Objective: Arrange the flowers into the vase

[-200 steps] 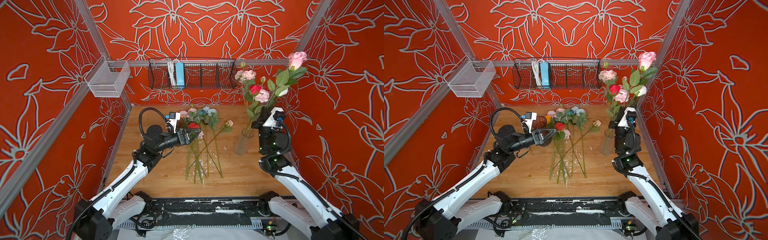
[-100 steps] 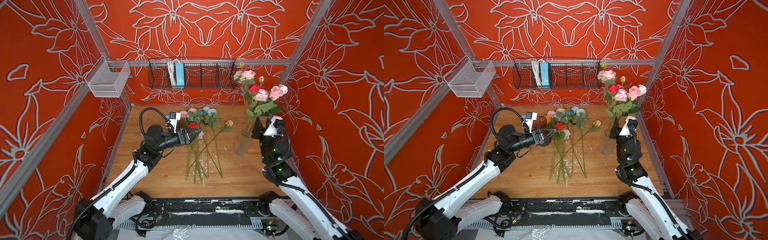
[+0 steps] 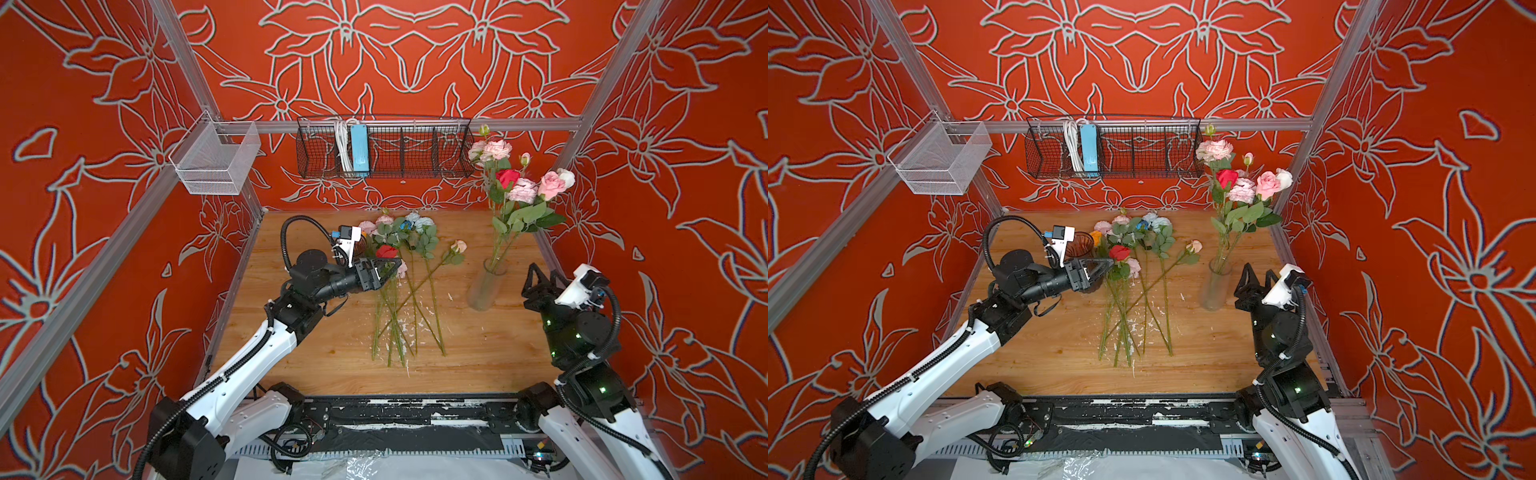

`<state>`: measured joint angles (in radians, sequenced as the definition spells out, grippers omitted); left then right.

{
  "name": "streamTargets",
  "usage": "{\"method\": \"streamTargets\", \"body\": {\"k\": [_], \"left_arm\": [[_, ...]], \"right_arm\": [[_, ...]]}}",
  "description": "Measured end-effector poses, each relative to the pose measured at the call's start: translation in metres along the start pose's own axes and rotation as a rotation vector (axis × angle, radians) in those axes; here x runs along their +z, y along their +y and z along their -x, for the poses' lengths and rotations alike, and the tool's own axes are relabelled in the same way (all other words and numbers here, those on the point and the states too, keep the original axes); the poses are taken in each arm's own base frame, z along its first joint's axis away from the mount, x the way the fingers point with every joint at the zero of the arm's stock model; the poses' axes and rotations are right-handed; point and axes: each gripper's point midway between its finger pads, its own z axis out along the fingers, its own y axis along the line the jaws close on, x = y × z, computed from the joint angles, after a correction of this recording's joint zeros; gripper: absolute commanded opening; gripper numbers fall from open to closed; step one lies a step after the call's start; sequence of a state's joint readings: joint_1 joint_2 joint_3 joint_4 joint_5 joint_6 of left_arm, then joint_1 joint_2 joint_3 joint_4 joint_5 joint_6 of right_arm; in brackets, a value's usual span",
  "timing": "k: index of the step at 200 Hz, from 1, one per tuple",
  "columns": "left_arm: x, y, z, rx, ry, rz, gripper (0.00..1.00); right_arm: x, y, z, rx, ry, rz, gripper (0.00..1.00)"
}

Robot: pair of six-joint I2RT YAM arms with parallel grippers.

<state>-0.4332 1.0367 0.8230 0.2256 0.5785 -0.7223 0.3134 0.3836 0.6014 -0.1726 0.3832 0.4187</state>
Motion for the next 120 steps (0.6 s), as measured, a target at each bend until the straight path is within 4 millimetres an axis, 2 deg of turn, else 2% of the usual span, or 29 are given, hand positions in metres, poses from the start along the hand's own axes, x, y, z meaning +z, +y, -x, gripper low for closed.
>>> {"method": "streamTargets", "body": {"k": [36, 54, 99, 120], "left_arm": [[-0.001, 0.013, 0.000, 0.008, -0.006, 0.069, 0.97], [-0.003, 0.016, 0.001, 0.021, -0.013, 0.091, 0.98], [-0.005, 0.016, 0.004, 0.044, -0.025, 0.108, 0.97], [-0.002, 0.024, 0.008, 0.033, -0.026, 0.157, 0.97]], "right_arm": [[0.004, -0.020, -0.063, 0.012, 0.239, -0.087, 0.57], [0.000, -0.023, -0.082, 0.022, 0.316, -0.095, 0.54], [-0.010, -0.022, -0.130, 0.043, 0.497, -0.046, 0.53], [-0.015, -0.020, -0.163, 0.053, 0.601, -0.007, 0.42]]}}
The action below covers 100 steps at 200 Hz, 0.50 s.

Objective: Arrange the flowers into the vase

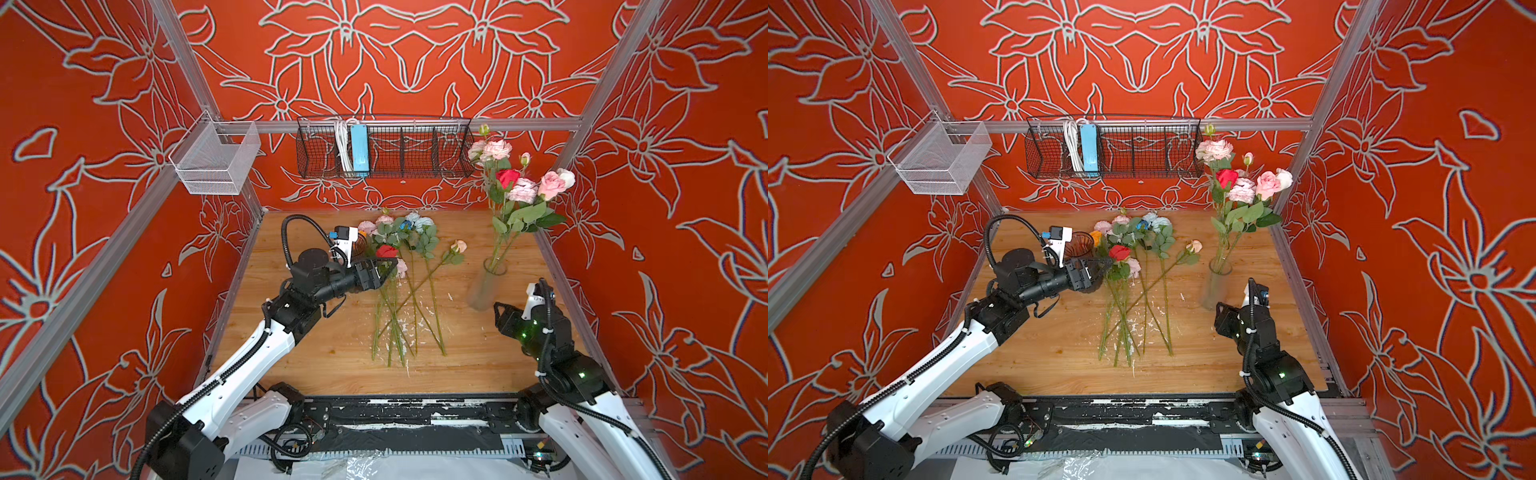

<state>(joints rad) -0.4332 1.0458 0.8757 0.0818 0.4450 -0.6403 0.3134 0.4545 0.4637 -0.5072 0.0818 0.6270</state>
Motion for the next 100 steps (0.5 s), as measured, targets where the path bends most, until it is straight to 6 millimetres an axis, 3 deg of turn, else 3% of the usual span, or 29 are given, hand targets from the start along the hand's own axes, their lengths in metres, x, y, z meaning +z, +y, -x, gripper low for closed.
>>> {"method": "streamTargets", "body": {"k": [28, 55, 78, 100], "left_arm": [[0.009, 0.018, 0.001, 0.002, 0.004, 0.081, 1.00], [0.020, 0.028, -0.011, 0.035, 0.083, 0.172, 0.73], [0.032, 0.015, -0.005, 0.146, 0.124, 0.248, 0.56], [0.039, 0.001, 0.002, 0.262, 0.132, 0.347, 0.42]], "right_arm": [[0.013, -0.004, -0.036, 0.013, 0.103, 0.038, 0.39], [0.004, -0.009, -0.037, 0.044, 0.075, 0.049, 0.39], [-0.009, -0.011, -0.025, 0.074, -0.015, 0.062, 0.36], [-0.009, -0.022, -0.030, 0.086, -0.005, 0.013, 0.36]]}}
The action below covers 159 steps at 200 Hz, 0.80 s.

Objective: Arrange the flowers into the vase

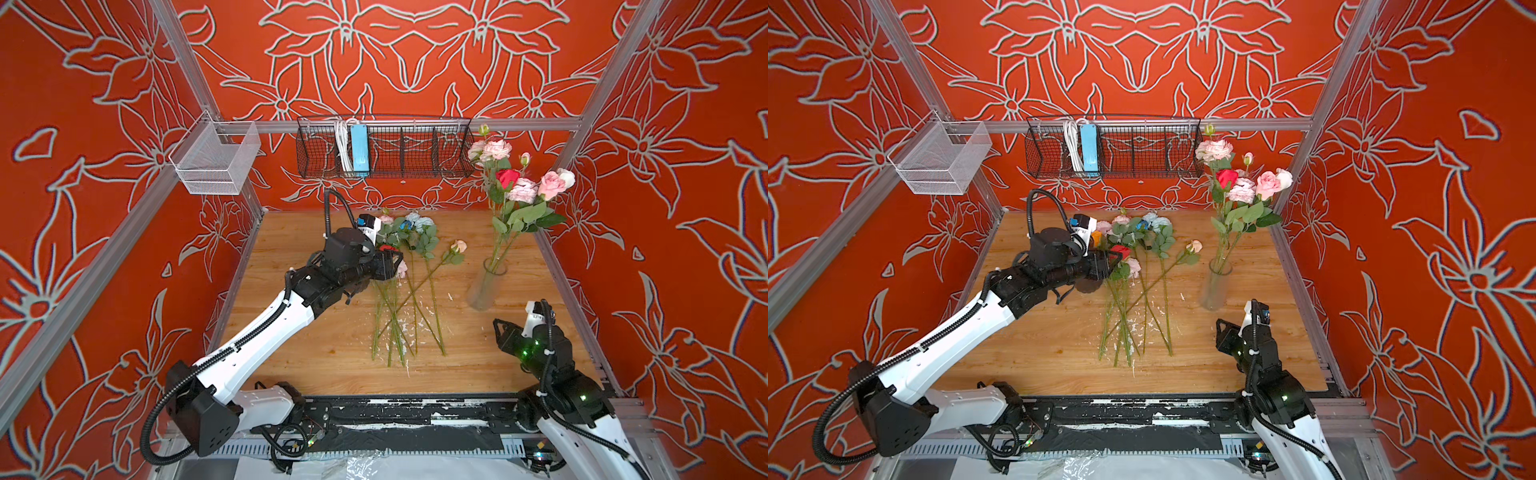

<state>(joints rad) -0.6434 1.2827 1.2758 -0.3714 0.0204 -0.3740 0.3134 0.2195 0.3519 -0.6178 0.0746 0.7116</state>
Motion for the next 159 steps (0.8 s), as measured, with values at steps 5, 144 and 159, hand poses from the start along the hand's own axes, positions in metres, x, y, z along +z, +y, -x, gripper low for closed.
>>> {"method": "streamTargets", "body": {"k": [5, 144, 159], "left_arm": [[0.001, -0.004, 0.001, 0.030, 0.006, 0.025, 0.41], [0.194, 0.006, -0.131, 0.560, 0.602, 0.399, 0.67], [0.207, 0.014, -0.145, 0.574, 0.643, 0.396, 0.64]], "right_arm": [[0.001, -0.002, -0.003, -0.001, 0.012, -0.011, 0.36], [0.004, -0.006, -0.025, -0.010, 0.076, 0.021, 0.47], [0.004, -0.006, -0.026, -0.010, 0.081, 0.019, 0.47]]}}
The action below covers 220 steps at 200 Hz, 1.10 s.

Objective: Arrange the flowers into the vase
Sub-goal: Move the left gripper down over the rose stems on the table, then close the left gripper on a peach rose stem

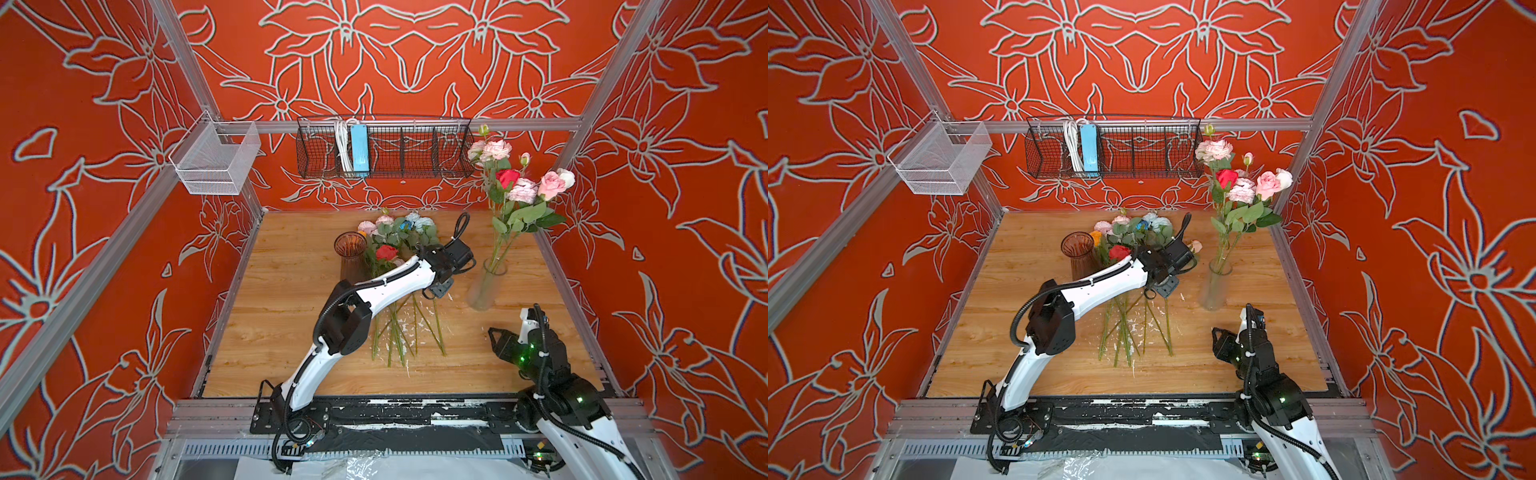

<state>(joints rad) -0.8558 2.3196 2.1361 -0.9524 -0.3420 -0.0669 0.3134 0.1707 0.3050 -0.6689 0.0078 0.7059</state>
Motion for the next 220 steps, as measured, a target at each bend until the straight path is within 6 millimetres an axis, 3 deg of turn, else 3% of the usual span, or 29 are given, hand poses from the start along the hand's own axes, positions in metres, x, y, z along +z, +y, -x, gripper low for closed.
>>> {"method": "streamTargets", "body": {"k": [30, 86, 137, 220], "left_arm": [[0.030, 0.007, -0.004, -0.007, 0.050, -0.041, 0.61], [0.057, 0.027, -0.002, -0.042, 0.082, -0.074, 0.51], [0.061, 0.015, -0.008, -0.037, 0.105, -0.147, 0.33], [0.071, 0.004, -0.013, -0.050, 0.127, -0.187, 0.24]], "right_arm": [[0.000, 0.001, -0.001, -0.001, 0.007, 0.007, 0.47], [0.002, 0.001, -0.006, -0.001, 0.024, 0.016, 0.46], [0.004, 0.001, -0.012, 0.002, 0.045, 0.027, 0.44], [0.006, 0.003, -0.015, 0.009, 0.054, 0.045, 0.44]]}}
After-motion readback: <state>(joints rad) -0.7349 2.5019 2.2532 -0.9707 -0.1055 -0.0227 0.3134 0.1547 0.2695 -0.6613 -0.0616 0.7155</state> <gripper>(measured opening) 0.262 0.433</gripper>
